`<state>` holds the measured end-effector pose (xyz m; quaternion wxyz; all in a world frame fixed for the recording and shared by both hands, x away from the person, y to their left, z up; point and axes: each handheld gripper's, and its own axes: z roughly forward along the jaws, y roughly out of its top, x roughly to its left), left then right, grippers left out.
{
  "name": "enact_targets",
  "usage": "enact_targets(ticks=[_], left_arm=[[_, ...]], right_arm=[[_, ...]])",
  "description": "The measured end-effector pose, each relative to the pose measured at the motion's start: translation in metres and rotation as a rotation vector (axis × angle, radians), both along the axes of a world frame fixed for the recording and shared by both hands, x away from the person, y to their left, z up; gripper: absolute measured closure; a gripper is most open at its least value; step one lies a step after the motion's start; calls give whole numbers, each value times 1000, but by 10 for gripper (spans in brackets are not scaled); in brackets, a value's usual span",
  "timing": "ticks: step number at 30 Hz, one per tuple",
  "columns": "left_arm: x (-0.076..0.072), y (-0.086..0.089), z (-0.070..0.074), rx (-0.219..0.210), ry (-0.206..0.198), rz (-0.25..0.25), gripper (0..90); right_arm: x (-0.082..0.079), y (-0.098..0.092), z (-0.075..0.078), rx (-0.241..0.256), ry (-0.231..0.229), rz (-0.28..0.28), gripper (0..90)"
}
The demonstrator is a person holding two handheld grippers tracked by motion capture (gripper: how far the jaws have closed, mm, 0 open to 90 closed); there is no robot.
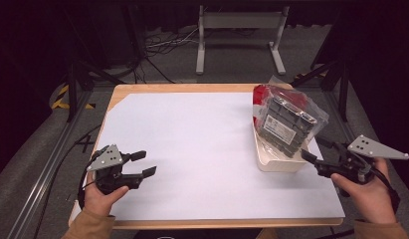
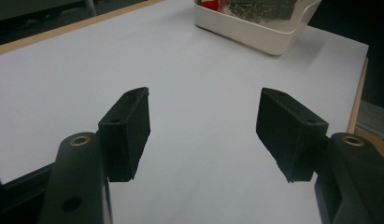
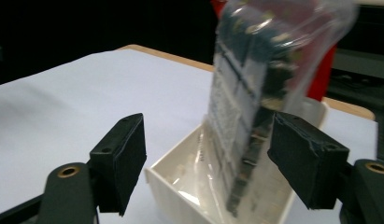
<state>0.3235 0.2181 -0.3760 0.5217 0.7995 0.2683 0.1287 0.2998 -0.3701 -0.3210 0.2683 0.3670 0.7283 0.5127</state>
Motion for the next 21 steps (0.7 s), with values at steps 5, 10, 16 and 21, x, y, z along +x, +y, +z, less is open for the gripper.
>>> enact_targets(ticks=[5,10,16,21], left_arm=[[-4,4,-1,-3,-5,-10,351],[-7,6,-3,-12,-5,-10,347],[-9,9,-5,-21,-5,-14,345],[-8,10,-8,-31,0,-12,344]], right_arm=[[-5,11,-14,0,-15,75,277],[-6,24,-26,5,-17,126,278],[-2,35,-42,28,-9,151,280],[2,49,-61,11,6,184,280]])
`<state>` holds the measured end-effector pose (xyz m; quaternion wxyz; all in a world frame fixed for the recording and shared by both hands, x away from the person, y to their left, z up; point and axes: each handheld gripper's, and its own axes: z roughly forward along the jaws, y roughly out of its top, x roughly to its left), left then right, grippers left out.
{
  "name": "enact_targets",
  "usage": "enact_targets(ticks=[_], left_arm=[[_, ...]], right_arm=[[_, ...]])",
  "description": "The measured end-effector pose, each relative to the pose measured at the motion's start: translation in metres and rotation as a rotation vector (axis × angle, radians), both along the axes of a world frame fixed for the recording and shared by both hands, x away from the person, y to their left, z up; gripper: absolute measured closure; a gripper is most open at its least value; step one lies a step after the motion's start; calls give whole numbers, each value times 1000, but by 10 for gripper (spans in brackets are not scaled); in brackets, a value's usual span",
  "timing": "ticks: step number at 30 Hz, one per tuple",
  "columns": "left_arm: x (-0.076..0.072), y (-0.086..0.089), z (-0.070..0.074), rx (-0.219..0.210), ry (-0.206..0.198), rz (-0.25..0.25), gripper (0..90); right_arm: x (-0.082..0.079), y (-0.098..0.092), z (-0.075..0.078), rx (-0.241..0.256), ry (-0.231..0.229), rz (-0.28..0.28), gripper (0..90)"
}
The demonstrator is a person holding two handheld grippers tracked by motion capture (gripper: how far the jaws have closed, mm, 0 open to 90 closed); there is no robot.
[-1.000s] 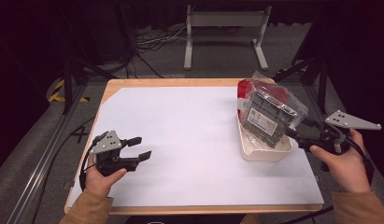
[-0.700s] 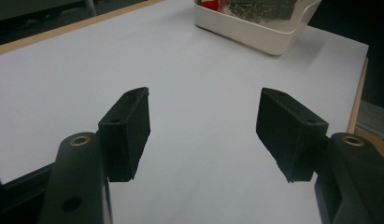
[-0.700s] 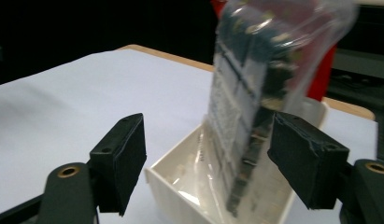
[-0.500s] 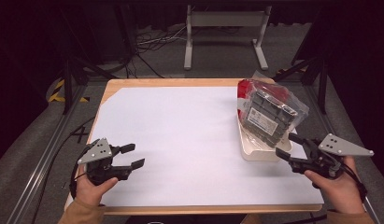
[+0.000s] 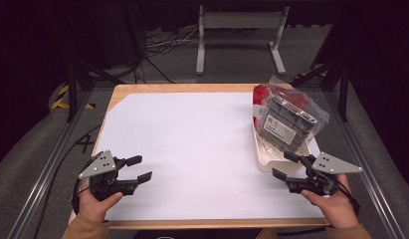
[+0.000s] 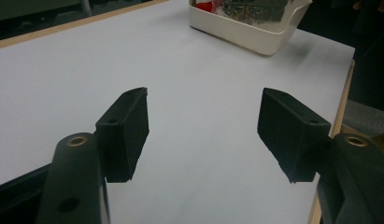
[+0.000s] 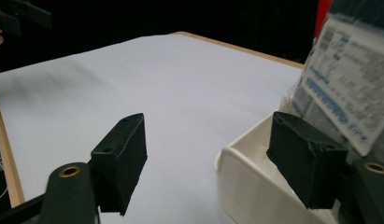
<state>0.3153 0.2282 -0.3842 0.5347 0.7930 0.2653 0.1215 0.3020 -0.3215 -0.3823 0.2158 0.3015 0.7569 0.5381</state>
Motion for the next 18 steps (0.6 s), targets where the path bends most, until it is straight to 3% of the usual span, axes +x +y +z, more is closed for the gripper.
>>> enact_targets(ticks=[4,6,18], left_arm=[[0,0,-1,0,1,3,344],[1,0,-2,1,0,3,345],[2,1,-5,-3,4,13,342]], right_arm=[[2,5,-11,-10,10,13,278],[3,9,-18,13,-11,11,272],[-1,16,-18,4,-18,39,275]])
